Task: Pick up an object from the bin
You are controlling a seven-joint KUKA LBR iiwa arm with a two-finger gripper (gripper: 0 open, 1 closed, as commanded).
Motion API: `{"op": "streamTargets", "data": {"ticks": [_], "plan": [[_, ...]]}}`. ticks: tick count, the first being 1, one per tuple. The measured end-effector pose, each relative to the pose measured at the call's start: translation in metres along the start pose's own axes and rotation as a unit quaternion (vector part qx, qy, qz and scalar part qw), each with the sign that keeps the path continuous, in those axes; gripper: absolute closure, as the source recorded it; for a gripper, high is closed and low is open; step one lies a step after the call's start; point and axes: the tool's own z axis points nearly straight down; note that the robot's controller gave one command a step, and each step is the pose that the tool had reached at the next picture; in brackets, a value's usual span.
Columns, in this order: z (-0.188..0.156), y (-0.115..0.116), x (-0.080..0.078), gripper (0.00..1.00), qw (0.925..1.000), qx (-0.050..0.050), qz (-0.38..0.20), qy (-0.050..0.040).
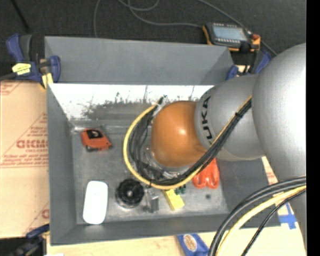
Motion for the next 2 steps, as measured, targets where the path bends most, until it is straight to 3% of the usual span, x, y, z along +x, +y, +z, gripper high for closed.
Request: {"op": "streamTargets", "data": {"ticks": [1,2], "plan": [[0.0094,0.0236,0.0160,1.00,0.9999,0.001,0.016,-0.0055],[0.0094,0.0236,0.0160,1.00,0.9998,0.001,0.017,-0.0055]]}}
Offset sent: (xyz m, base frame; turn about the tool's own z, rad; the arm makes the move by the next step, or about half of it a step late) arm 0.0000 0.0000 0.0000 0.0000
